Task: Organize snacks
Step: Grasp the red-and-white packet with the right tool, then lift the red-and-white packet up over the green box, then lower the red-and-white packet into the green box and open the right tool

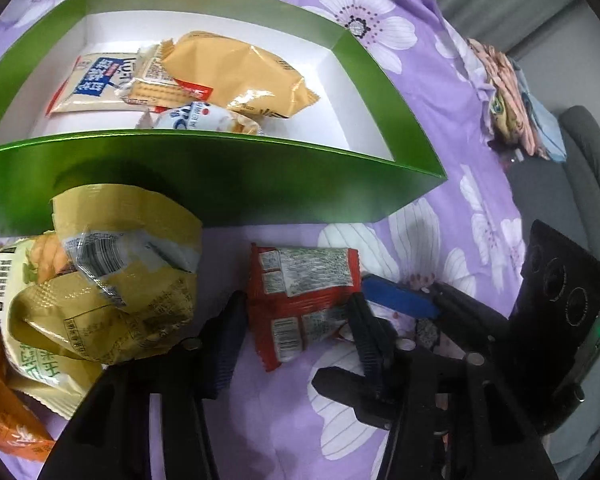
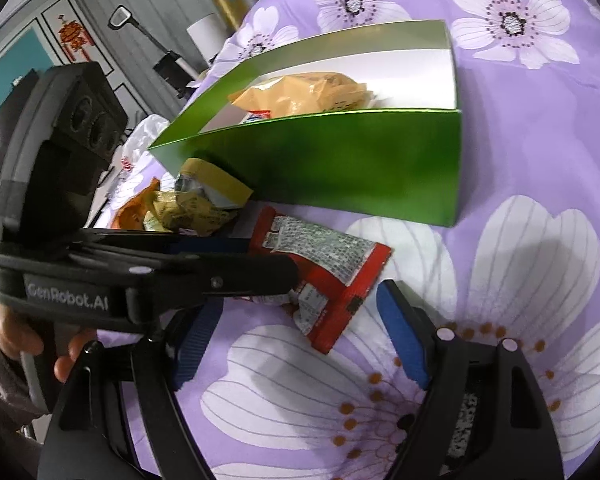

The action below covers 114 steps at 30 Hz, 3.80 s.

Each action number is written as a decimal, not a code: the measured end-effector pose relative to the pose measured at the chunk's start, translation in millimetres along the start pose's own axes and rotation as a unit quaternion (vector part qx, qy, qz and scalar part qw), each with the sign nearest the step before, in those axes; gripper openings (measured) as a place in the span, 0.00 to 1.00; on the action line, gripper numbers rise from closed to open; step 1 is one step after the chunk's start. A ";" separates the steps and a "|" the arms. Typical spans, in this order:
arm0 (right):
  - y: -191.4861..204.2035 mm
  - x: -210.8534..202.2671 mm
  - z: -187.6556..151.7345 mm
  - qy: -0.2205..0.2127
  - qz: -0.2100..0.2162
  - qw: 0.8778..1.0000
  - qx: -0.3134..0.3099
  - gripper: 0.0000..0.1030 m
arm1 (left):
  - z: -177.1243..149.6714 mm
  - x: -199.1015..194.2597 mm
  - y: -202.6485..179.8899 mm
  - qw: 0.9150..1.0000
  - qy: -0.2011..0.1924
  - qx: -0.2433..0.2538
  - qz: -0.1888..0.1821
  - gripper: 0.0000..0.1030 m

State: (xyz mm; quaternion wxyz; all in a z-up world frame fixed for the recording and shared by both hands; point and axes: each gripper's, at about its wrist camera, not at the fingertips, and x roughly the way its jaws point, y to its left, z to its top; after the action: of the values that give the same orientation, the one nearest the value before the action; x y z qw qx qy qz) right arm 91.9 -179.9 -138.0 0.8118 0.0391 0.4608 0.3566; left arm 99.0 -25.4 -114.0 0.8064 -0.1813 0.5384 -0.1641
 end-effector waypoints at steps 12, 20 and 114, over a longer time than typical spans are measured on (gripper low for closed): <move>9.5 -0.5 -2.3 0.001 -0.058 0.998 -0.037 0.47 | -2.6 -5.6 6.5 1.000 -0.004 -0.010 -0.010 0.44; 23.8 5.7 -10.0 0.012 -0.077 0.995 -0.068 0.27 | -10.3 -9.6 12.3 1.000 -0.005 -0.019 -0.019 0.44; 40.0 17.3 111.1 -0.030 -0.118 0.988 -0.093 0.11 | 97.0 -51.4 16.9 0.997 -0.081 0.020 -0.005 0.39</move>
State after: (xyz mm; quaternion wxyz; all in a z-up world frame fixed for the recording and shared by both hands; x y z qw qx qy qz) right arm 162.0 -110.1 -71.1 0.8619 -0.0808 0.4024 0.2978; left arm 171.3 24.3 -46.0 0.8498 -0.1807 0.4672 -0.1638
